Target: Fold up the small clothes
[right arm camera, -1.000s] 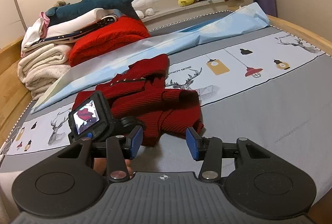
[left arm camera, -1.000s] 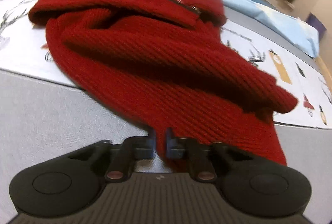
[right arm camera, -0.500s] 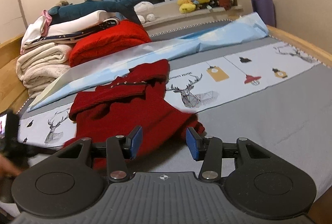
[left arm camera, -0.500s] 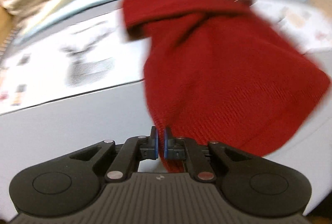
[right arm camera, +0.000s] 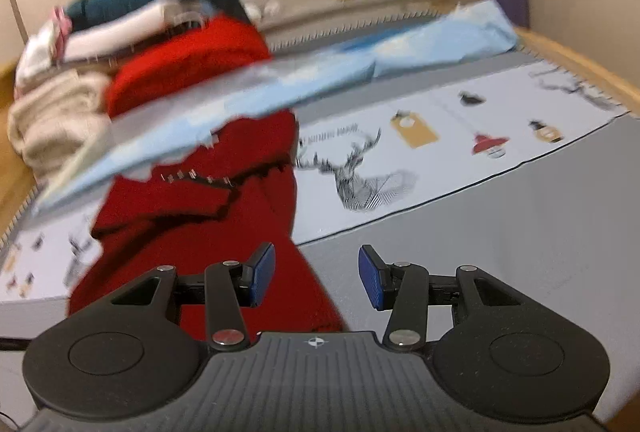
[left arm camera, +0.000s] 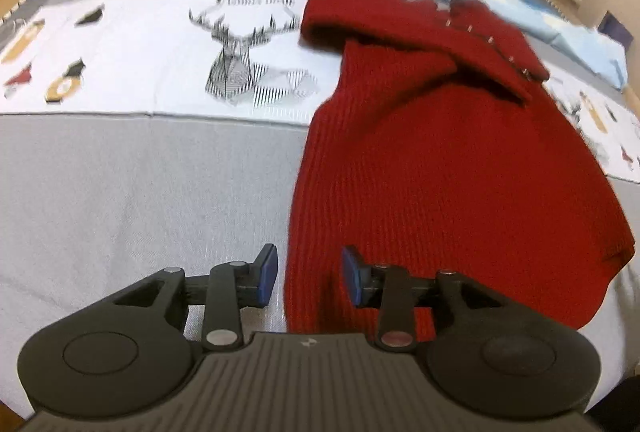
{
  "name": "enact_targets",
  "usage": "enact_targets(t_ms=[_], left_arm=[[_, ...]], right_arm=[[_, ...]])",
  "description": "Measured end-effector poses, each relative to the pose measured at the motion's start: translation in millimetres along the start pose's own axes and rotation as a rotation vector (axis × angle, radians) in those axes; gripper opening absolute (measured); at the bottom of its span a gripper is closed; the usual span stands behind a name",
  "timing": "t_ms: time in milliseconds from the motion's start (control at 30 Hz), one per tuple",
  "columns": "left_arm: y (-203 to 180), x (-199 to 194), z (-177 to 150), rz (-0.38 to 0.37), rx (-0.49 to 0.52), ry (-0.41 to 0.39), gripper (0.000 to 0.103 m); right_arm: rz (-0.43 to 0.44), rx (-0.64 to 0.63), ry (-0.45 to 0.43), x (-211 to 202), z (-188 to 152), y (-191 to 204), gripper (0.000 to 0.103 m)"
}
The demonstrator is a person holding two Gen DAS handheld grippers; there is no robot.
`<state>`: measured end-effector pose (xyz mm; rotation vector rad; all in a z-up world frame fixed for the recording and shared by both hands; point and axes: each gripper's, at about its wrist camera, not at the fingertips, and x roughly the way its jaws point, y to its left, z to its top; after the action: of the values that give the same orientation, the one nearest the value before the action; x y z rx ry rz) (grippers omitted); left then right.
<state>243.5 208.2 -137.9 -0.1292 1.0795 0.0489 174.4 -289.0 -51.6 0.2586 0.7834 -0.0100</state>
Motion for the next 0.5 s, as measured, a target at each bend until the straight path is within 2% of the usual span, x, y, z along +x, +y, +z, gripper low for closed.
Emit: enact_targets(t_ms=[100,200,267,367,433,500], left_arm=[[2.1,13.0,2.4,0.040,0.009,0.043,0.039],[4.5,20.6,2.0,0.033,-0.005,0.066,0.039],[5.2,22.5,2.0,0.031,-0.004,0.066,0.039],[7.0,28.1,2.5,0.020,-0.012,0.067,0.039],[7.1,31.6,4.3,0.014,-0.017,0.072,0.039],[7.1,34.5,6.2,0.005,-0.023,0.077,0.039]], right_arm=[[-0.039,0.067,0.108,58.8,3.3,-14.8,0.048],[-0.110,0.152,0.233,106.8,-0.9,-29.5,0.049],[-0.096,0.186,0.268,129.0,-1.1,-30.2,0.049],[-0.095,0.136,0.303,160.5,-3.4,-14.3,0.049],[-0.052,0.119,0.316,172.1,-7.4,-0.4,0.049],[0.079,0.081,0.310,173.8,-10.1,22.4,0.049]])
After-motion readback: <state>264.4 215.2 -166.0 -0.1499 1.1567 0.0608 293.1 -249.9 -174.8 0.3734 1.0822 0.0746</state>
